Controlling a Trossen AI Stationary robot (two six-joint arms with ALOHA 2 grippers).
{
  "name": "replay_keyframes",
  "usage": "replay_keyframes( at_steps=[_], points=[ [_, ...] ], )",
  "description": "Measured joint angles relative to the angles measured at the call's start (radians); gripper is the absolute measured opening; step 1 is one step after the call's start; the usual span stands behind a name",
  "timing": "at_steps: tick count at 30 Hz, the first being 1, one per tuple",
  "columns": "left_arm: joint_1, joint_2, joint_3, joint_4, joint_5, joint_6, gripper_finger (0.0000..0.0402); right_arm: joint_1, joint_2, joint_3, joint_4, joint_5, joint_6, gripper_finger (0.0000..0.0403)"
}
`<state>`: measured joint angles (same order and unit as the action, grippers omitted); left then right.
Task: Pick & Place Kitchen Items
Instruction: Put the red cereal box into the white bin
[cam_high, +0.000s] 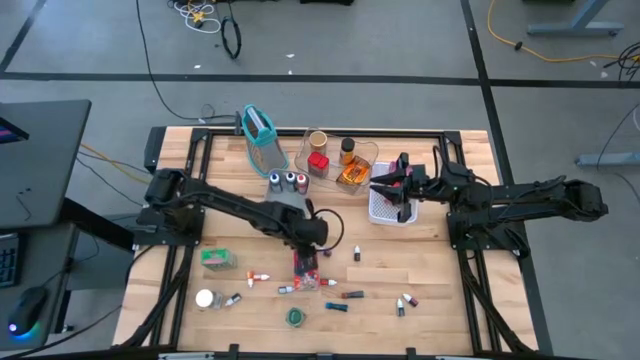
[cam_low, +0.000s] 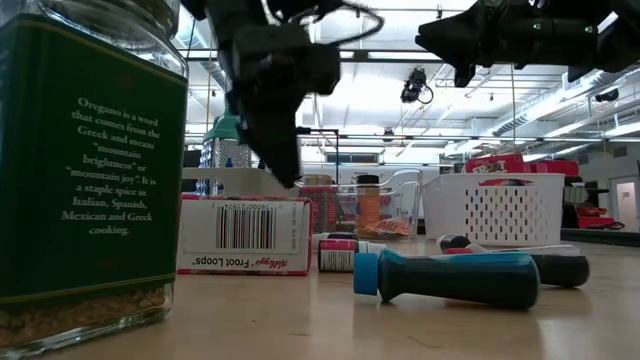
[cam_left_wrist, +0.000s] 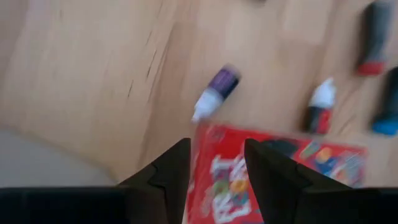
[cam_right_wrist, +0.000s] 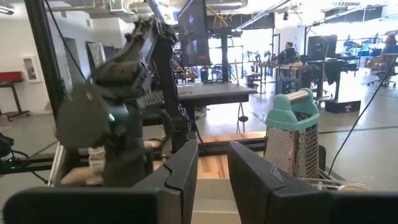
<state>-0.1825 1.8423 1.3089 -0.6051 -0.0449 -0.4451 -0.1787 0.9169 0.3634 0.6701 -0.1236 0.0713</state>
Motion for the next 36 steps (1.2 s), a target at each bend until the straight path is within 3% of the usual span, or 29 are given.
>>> replay_keyframes(
  at_steps=[11, 16, 20, 25, 27, 36],
  points=[
    [0.021, 0.054, -0.051, 0.071, 0.103, 0.065, 0.0151, 0.000, 0.000, 0.000, 0.016, 0.000, -0.001, 0.0095],
    [0.019, 0.069, -0.049, 0.072, 0.097, 0.113, 0.0146, 0.000, 0.000, 0.000, 0.026, 0.000, -0.001, 0.0095],
    [0.020, 0.070, -0.050, 0.084, 0.099, 0.172, 0.0111, 0.000, 0.000, 0.000, 0.027, 0.000, -0.002, 0.0095],
    [0.020, 0.071, -0.051, 0.089, 0.093, 0.188, 0.0028, 0.000, 0.000, 0.000, 0.026, 0.001, -0.003, 0.0095],
    [0.020, 0.070, -0.049, 0.089, 0.080, 0.184, 0.0011, 0.000, 0.000, 0.000, 0.019, 0.002, -0.004, 0.0095],
    [-0.034, 0.066, 0.073, -0.082, -0.117, 0.198, 0.0007, 0.000, 0.000, 0.000, -0.031, -0.006, -0.039, 0.0111]
  ],
)
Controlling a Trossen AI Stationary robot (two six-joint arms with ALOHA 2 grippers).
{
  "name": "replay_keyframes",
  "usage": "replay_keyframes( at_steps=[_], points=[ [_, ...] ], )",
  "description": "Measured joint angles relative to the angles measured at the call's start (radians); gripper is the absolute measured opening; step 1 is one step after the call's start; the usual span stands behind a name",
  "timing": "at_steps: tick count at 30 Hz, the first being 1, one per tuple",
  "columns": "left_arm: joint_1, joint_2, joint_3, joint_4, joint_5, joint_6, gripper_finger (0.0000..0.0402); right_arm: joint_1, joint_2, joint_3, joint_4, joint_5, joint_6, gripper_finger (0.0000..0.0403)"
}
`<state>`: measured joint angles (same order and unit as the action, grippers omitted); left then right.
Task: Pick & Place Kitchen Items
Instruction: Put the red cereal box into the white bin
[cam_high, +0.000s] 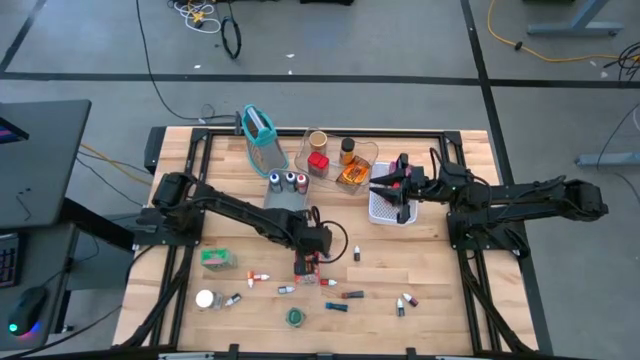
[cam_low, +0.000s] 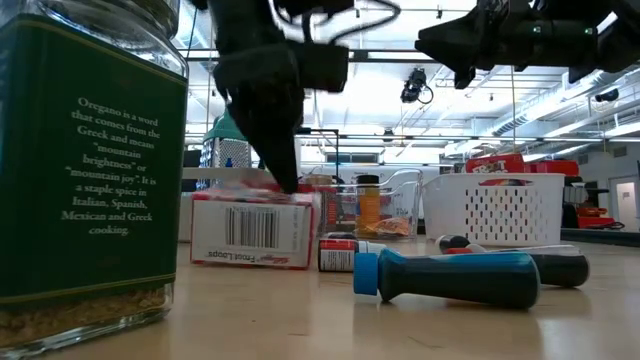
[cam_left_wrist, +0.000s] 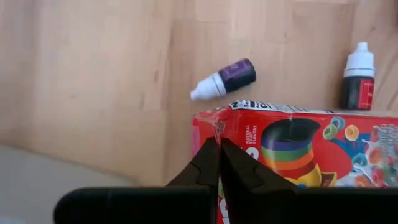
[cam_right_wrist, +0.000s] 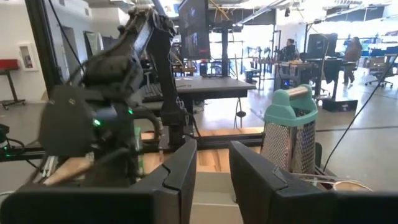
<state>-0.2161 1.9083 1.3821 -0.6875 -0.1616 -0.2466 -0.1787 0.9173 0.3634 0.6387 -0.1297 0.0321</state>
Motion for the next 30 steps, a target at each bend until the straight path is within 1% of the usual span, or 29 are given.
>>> replay_keyframes(
  at_steps=[2, 5, 7, 10, 12, 16, 19, 24, 26, 28, 30],
  points=[
    [-0.019, -0.001, 0.044, -0.064, -0.056, -0.003, 0.0008, 0.000, 0.004, 0.000, 0.003, -0.023, -0.015, 0.0126],
    [-0.054, -0.002, 0.091, -0.133, -0.191, -0.011, 0.0006, 0.003, 0.025, 0.000, 0.019, -0.061, -0.016, 0.0155],
    [-0.077, -0.002, 0.126, -0.175, -0.276, -0.029, 0.0005, 0.014, 0.051, 0.000, 0.034, -0.069, -0.018, 0.0174],
    [-0.106, -0.005, 0.161, -0.192, -0.346, -0.039, 0.0007, 0.040, 0.105, 0.000, 0.063, -0.072, -0.030, 0.0197],
    [-0.123, -0.004, 0.166, -0.186, -0.384, -0.039, 0.0007, 0.062, 0.142, 0.000, 0.091, -0.073, -0.042, 0.0205],
    [-0.145, -0.004, 0.168, -0.184, -0.480, -0.060, 0.0005, 0.103, 0.219, 0.013, 0.125, -0.073, -0.047, 0.0206],
    [-0.156, -0.004, 0.168, -0.183, -0.583, -0.062, 0.0007, 0.129, 0.280, 0.040, 0.123, -0.072, -0.043, 0.0198],
    [-0.174, -0.004, 0.168, -0.155, -0.733, 0.001, 0.0005, 0.169, 0.384, 0.095, 0.089, -0.071, -0.043, 0.0185],
    [-0.175, -0.004, 0.168, -0.136, -0.765, 0.026, 0.0005, 0.181, 0.422, 0.117, 0.083, -0.070, -0.040, 0.0183],
    [-0.175, -0.004, 0.168, -0.098, -0.776, 0.051, 0.0007, 0.193, 0.458, 0.141, 0.083, -0.057, -0.041, 0.0182],
    [-0.175, -0.004, 0.168, -0.061, -0.785, 0.087, 0.0008, 0.208, 0.492, 0.161, 0.083, 0.006, -0.058, 0.0182]
  ],
)
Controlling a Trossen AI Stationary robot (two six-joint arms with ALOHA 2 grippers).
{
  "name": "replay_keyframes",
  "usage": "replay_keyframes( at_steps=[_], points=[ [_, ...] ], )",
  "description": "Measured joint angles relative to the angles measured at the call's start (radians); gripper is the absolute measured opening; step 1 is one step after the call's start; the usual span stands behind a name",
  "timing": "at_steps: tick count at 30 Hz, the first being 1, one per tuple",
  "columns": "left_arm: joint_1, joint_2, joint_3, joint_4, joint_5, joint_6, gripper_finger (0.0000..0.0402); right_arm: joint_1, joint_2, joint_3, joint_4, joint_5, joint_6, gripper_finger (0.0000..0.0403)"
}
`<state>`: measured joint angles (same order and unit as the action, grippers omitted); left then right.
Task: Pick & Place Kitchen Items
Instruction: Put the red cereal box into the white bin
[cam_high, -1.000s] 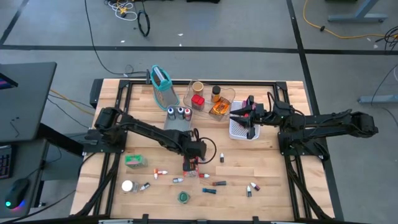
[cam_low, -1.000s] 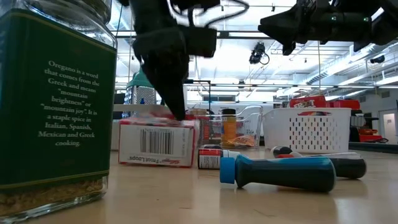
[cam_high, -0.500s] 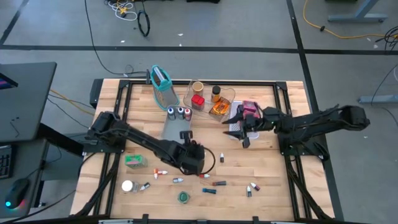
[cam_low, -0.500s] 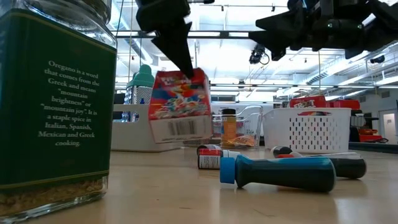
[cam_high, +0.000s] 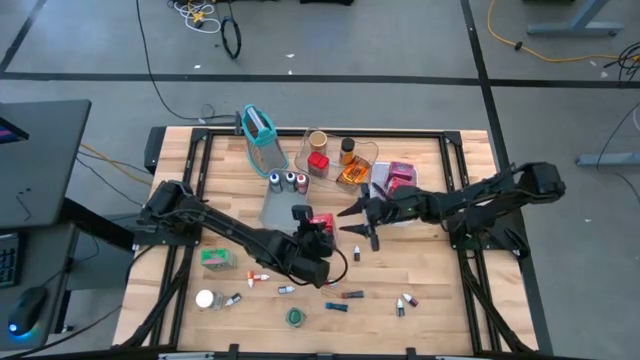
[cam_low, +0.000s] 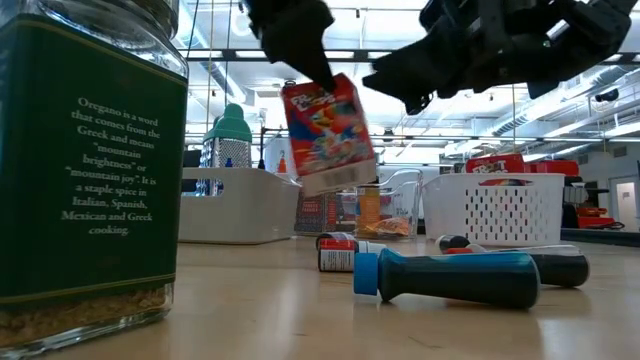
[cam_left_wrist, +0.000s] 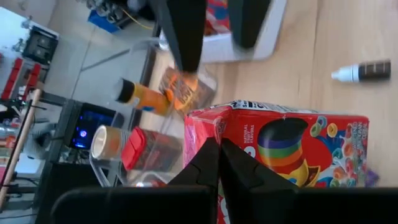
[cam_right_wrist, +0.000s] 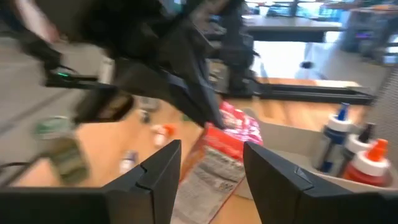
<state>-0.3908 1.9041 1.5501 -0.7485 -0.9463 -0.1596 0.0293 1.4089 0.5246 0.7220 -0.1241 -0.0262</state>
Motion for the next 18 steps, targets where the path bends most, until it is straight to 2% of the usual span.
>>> replay_keyframes(
  at_steps=[2, 5, 12, 18],
  points=[
    [0.001, 0.000, 0.000, 0.038, 0.000, 0.039, 0.0006, 0.017, 0.030, 0.013, 0.000, 0.083, -0.047, 0.0182],
    [0.003, 0.000, 0.000, 0.049, 0.004, 0.065, 0.0005, 0.034, 0.058, 0.020, 0.006, 0.150, -0.087, 0.0182],
    [0.007, 0.000, 0.000, 0.055, -0.003, 0.062, 0.0005, 0.061, 0.066, 0.019, 0.060, 0.164, -0.121, 0.0182],
    [0.016, 0.000, 0.000, 0.141, -0.006, 0.107, 0.0010, 0.066, 0.066, 0.021, 0.090, 0.167, -0.120, 0.0182]
  ],
)
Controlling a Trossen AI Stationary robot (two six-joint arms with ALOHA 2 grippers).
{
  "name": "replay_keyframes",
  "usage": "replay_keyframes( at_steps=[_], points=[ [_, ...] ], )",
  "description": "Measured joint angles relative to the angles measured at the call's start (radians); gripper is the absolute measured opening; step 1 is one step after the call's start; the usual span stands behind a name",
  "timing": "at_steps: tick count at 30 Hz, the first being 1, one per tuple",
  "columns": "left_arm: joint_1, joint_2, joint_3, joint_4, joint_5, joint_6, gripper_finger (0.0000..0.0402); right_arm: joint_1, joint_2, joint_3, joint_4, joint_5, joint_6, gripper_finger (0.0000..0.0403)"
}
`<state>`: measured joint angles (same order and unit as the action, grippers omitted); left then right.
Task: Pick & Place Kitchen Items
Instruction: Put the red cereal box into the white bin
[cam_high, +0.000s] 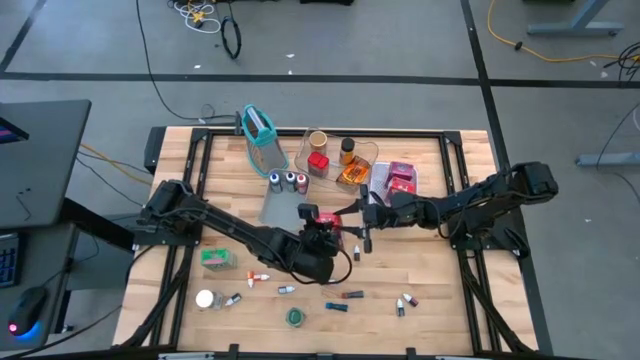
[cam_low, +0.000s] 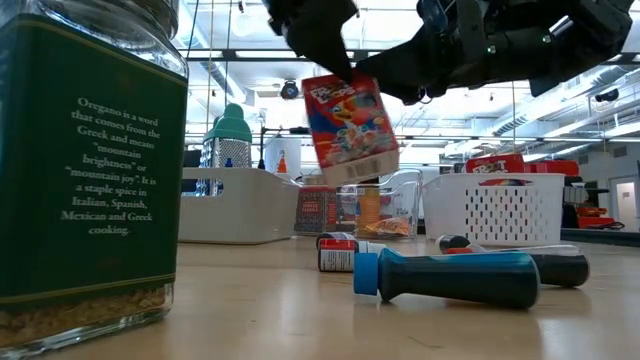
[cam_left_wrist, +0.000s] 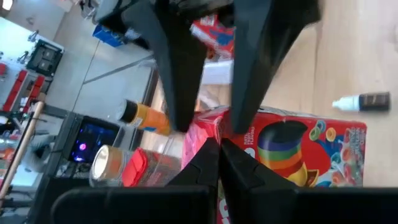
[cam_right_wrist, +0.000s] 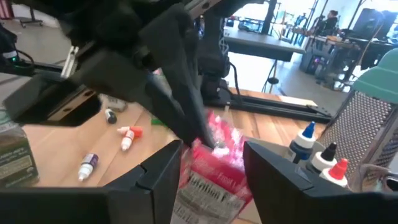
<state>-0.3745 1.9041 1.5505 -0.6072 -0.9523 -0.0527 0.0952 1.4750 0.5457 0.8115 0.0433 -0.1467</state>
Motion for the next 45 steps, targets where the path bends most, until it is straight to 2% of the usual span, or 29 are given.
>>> replay_keyframes(
  at_steps=[4, 9, 29, 36, 38, 41, 45],
  points=[
    [0.009, 0.000, 0.000, 0.040, 0.029, 0.059, 0.0005, 0.001, -0.001, -0.001, -0.005, 0.002, -0.003, 0.0182],
    [0.012, 0.001, -0.002, 0.031, 0.010, 0.056, 0.0009, 0.001, -0.004, 0.001, -0.043, 0.072, -0.035, 0.0170],
    [0.058, 0.001, -0.002, 0.012, 0.053, -0.020, 0.0015, -0.003, -0.002, 0.000, -0.087, 0.087, -0.079, 0.0013],
    [0.089, 0.001, -0.001, 0.013, 0.123, -0.041, 0.0040, -0.005, -0.016, -0.003, -0.113, 0.106, -0.075, 0.0007],
    [0.094, 0.001, 0.002, 0.023, 0.105, -0.056, 0.0049, -0.005, -0.045, -0.003, -0.141, 0.113, -0.075, 0.0006],
    [0.094, -0.001, 0.004, 0.039, 0.019, -0.103, 0.0064, -0.005, -0.109, -0.003, -0.213, 0.169, -0.075, 0.0006],
    [0.086, -0.003, 0.005, 0.031, -0.057, -0.091, 0.0082, -0.005, -0.217, -0.004, -0.328, 0.212, -0.063, 0.0006]
  ],
)
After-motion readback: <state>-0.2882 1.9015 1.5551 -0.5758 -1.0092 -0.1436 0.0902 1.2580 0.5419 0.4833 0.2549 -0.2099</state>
